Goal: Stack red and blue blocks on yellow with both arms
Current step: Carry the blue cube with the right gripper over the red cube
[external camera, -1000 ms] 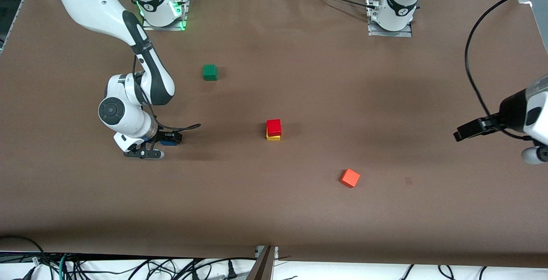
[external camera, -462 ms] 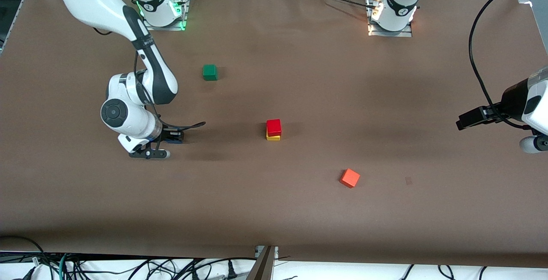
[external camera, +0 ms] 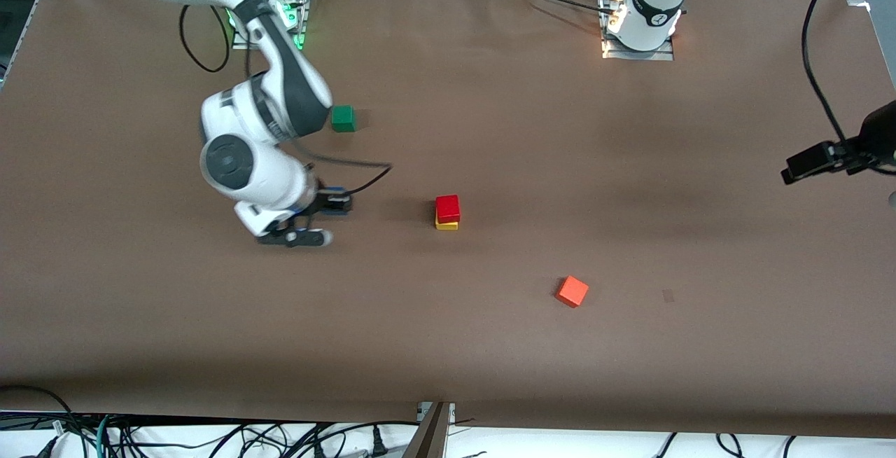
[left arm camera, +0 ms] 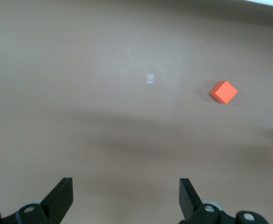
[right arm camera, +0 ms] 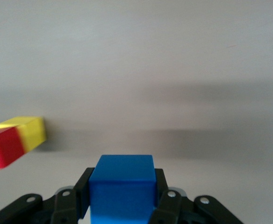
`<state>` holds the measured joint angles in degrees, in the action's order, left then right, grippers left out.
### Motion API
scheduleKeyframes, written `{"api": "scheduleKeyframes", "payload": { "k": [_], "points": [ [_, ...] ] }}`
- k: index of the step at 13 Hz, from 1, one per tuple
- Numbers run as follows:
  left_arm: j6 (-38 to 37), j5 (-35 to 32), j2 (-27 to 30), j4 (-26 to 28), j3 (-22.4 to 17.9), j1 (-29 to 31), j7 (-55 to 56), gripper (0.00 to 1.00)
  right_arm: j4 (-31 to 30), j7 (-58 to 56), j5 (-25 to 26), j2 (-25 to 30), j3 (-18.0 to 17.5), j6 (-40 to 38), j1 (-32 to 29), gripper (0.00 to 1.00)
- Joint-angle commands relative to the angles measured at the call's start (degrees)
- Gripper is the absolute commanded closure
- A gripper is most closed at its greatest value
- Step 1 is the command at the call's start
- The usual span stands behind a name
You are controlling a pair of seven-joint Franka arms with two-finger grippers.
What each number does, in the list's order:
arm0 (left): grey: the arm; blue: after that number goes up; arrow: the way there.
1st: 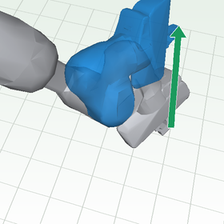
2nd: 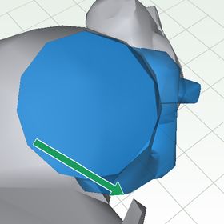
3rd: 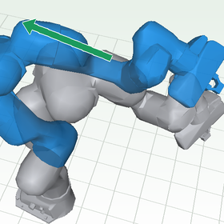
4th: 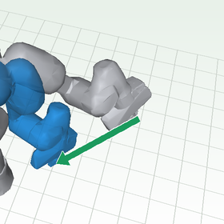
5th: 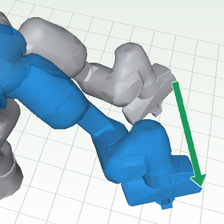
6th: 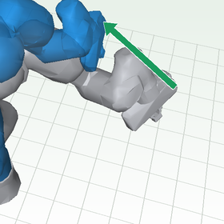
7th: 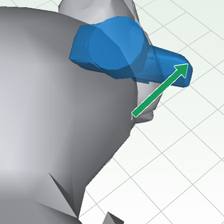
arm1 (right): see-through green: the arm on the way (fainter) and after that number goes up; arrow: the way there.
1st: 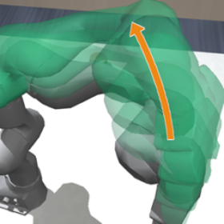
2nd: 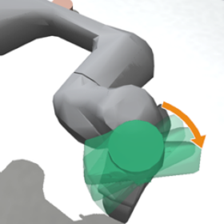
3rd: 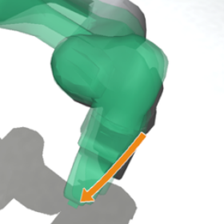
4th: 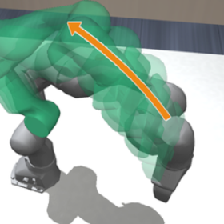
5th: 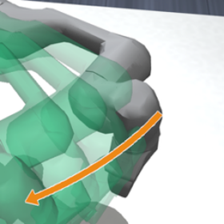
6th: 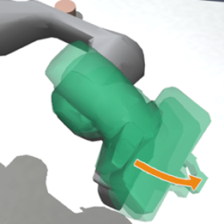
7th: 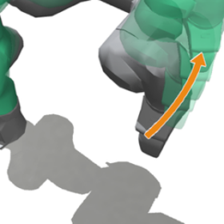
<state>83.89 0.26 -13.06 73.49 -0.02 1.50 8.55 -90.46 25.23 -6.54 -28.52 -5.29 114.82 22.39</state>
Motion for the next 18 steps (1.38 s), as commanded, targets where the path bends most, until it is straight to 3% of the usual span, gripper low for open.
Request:
{"api": "scheduleKeyframes", "payload": {
  "k": [1,5,9,18],
  "points": [
    [3.1,-1.3,6.6,10.2,1.6,0.3,-2.0,0.0,4.3,3.9,-0.3,-2.4,0.3,-0.1,6.5,0.58],
    [3.2,-1.5,7.1,11.1,8.2,5.4,-2.0,0.0,10.1,10.3,0.6,-8.0,0.5,5.1,12.6,0.57],
    [3.3,-1.5,5.8,10.4,8.2,5.6,-2.0,0.0,13.7,14.6,7.9,-12.1,0.7,6.2,17.2,0.57],
    [3.5,-1.4,5.1,10.2,7.6,6.2,-2.0,0.0,16.7,14.6,11.1,-14.5,0.8,7.6,17.9,0.57]
  ]
}}
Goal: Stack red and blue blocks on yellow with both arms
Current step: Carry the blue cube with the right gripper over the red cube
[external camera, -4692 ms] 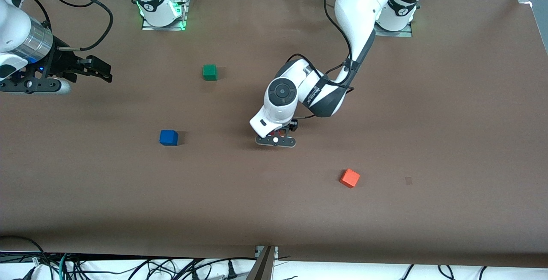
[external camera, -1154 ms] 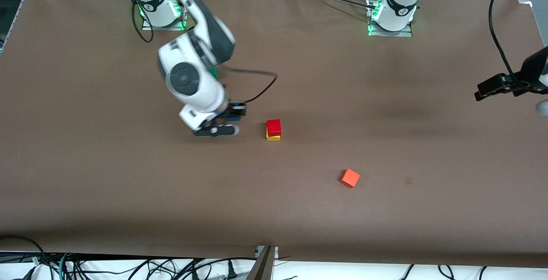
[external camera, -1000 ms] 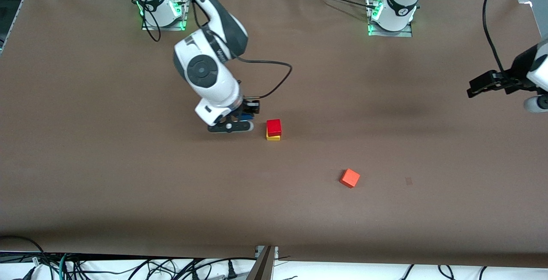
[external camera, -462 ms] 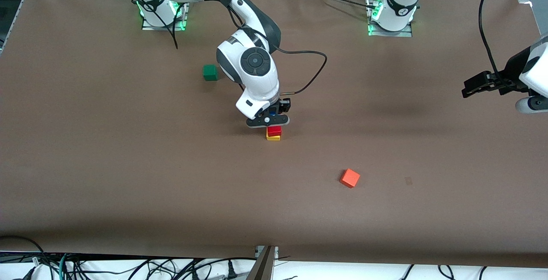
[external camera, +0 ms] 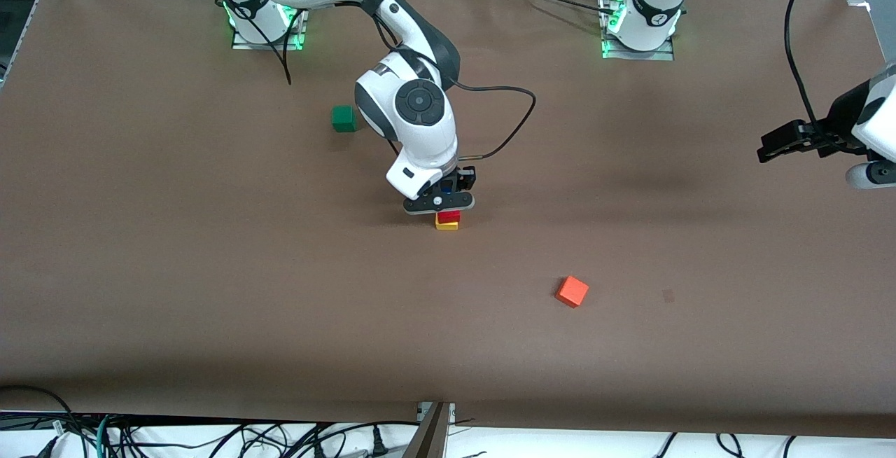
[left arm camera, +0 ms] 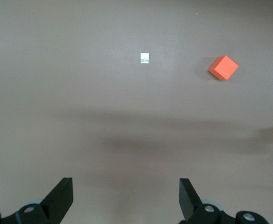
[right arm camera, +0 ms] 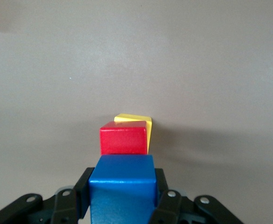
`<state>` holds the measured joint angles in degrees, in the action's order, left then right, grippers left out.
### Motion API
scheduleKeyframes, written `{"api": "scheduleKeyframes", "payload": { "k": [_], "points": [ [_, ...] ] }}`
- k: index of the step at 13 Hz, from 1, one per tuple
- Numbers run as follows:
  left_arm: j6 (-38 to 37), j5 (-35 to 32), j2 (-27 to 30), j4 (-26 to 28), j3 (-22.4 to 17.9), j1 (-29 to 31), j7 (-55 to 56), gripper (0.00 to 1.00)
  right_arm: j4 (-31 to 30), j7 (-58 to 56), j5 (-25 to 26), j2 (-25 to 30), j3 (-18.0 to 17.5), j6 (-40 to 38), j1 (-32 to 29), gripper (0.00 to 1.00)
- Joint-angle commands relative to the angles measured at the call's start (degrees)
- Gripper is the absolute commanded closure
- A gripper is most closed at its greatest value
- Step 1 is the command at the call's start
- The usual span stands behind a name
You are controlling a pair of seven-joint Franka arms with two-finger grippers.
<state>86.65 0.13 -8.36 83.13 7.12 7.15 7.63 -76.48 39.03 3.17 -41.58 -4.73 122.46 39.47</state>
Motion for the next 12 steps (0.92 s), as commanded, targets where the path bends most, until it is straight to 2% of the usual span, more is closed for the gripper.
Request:
{"api": "scheduleKeyframes", "payload": {
  "k": [1,3,12],
  "points": [
    [0.7,-1.4,0.4,0.5,0.4,0.6,-1.0,0.0,3.2,0.8,1.4,-1.7,0.2,0.1,0.9,0.57],
    [0.7,-1.4,0.4,0.5,0.4,0.6,-1.0,0.0,5.1,0.8,1.5,-2.5,0.2,0.1,0.9,0.57],
    [0.8,-1.3,0.3,0.5,0.6,0.1,-0.6,0.0,5.2,0.9,2.6,-3.6,0.7,1.2,1.1,0.57]
  ]
}}
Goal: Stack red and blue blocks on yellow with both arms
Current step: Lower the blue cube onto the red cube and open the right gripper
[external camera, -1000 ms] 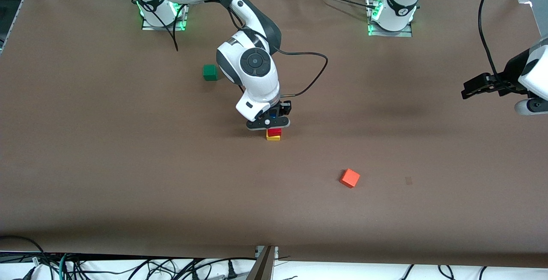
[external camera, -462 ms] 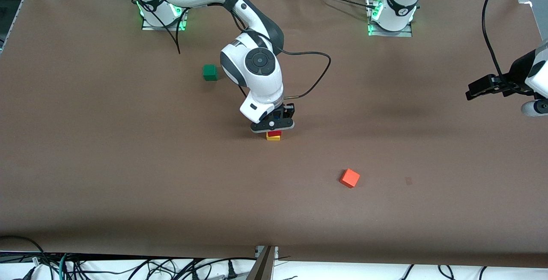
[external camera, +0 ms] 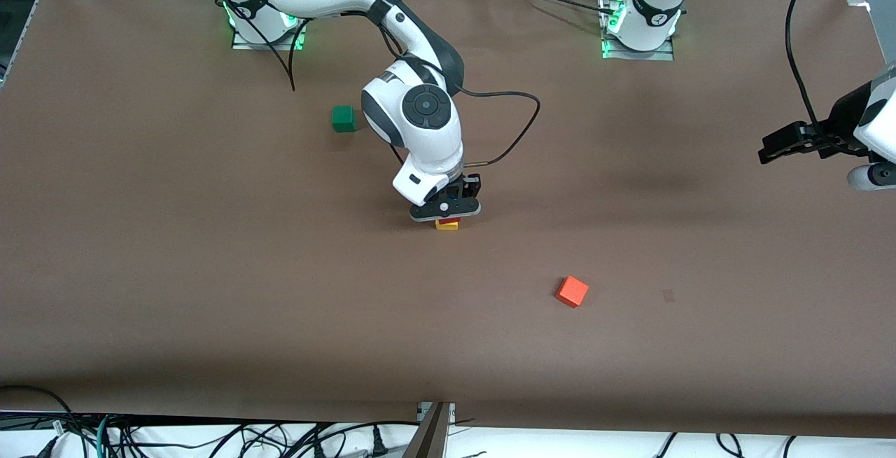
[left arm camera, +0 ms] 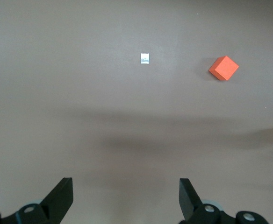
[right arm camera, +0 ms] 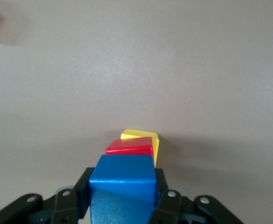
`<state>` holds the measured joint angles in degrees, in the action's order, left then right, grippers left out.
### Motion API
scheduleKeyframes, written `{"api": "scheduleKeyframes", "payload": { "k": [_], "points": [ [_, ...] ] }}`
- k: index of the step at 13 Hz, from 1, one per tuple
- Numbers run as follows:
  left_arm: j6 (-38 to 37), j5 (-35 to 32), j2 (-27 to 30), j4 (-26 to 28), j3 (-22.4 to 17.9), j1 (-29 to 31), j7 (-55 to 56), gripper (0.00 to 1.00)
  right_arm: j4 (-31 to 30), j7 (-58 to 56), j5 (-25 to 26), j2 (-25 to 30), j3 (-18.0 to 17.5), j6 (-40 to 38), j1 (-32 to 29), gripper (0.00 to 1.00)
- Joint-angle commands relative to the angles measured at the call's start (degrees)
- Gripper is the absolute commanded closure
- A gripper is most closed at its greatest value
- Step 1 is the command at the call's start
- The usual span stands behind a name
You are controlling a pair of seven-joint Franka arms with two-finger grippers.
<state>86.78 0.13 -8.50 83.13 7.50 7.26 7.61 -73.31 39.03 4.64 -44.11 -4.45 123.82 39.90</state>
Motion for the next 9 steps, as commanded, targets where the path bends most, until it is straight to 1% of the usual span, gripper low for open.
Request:
{"api": "scheduleKeyframes", "payload": {
  "k": [1,3,5,6,7,8,9],
  "points": [
    [0.7,-1.3,0.4,0.5,0.2,-0.1,-0.5,0.0,2.0,0.9,1.2,-1.1,0.4,-0.2,0.7,0.57],
    [0.7,-1.4,0.4,0.5,0.2,-0.1,-0.5,0.0,2.0,1.0,1.3,-1.2,0.4,-0.2,0.7,0.57],
    [0.7,-1.3,0.4,0.5,0.2,-0.2,-0.4,0.0,2.0,1.0,1.3,-1.3,0.4,0.0,0.7,0.55],
    [0.7,-1.3,0.4,0.5,0.2,-0.3,-0.4,0.0,2.0,1.0,1.3,-1.5,0.4,0.0,0.8,0.42],
    [0.7,-1.3,0.4,0.5,0.3,-0.2,-0.4,0.0,2.0,1.0,1.3,-1.6,0.5,0.0,0.9,0.32],
    [0.7,-1.3,0.4,0.5,0.3,-0.3,-0.4,0.0,2.0,1.0,1.3,-1.5,0.5,0.0,0.9,0.18],
    [0.7,-1.3,0.4,0.5,0.3,-0.3,-0.4,0.0,2.0,1.0,1.3,-1.5,0.5,-0.2,0.9,0.01]
  ]
}}
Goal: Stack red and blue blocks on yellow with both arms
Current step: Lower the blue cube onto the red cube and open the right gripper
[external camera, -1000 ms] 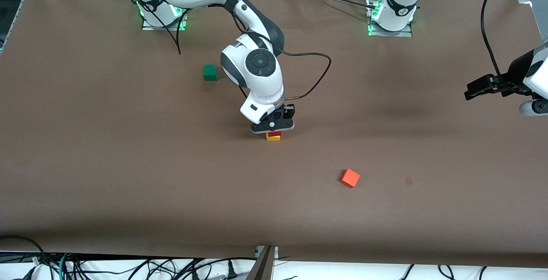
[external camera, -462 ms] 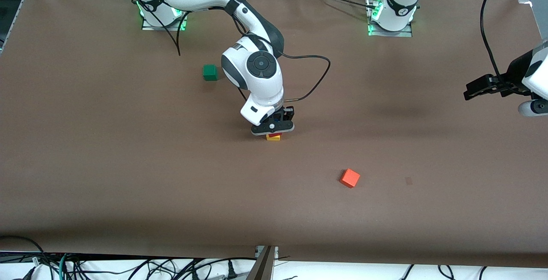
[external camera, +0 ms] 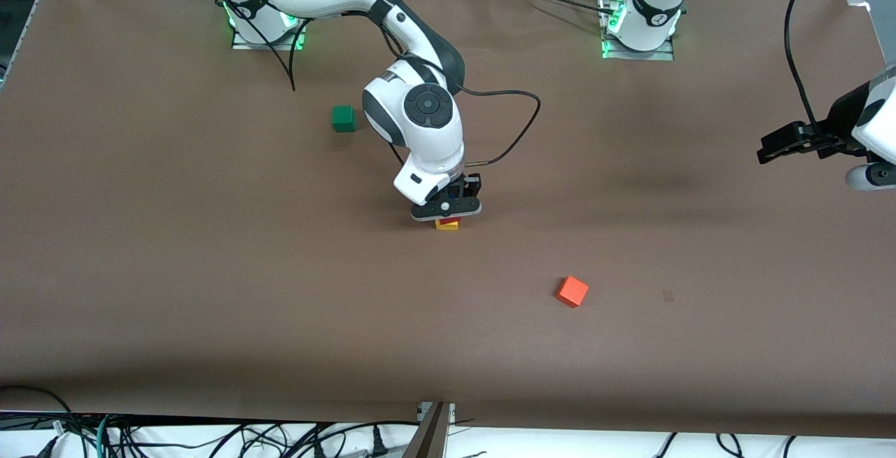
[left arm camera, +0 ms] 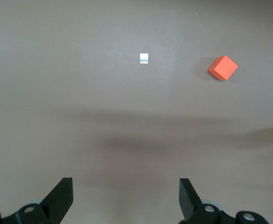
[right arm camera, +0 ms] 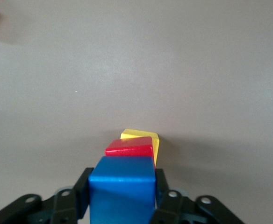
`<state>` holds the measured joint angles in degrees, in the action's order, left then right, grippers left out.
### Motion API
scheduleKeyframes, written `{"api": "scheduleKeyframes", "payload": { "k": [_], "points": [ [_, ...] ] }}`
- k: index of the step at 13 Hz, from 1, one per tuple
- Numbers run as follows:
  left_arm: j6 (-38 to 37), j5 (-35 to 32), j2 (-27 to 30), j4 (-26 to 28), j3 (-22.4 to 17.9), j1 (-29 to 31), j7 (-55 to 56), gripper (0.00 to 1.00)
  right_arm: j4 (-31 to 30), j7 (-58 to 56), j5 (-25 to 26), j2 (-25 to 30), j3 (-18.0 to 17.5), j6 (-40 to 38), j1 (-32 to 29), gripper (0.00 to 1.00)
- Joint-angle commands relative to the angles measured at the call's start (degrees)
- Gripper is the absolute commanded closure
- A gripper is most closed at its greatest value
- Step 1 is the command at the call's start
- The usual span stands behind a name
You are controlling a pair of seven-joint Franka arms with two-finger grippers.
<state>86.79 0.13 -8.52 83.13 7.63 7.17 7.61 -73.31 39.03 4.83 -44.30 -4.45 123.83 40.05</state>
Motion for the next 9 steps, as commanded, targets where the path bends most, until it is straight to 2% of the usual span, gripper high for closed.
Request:
{"api": "scheduleKeyframes", "payload": {
  "k": [1,6,9],
  "points": [
    [0.7,-1.3,0.4,0.5,0.2,-0.2,-0.4,0.0,2.0,1.0,1.0,-1.1,0.5,-0.4,0.6,0.01],
    [0.7,-1.3,0.4,0.5,0.2,-0.2,-0.3,0.0,2.1,0.3,0.7,0.7,0.8,-3.9,0.0,0.01],
    [0.7,-1.3,0.4,0.5,0.2,-0.2,-0.3,0.0,2.1,0.1,0.2,5.4,0.5,-9.0,-1.1,0.0]
  ]
}}
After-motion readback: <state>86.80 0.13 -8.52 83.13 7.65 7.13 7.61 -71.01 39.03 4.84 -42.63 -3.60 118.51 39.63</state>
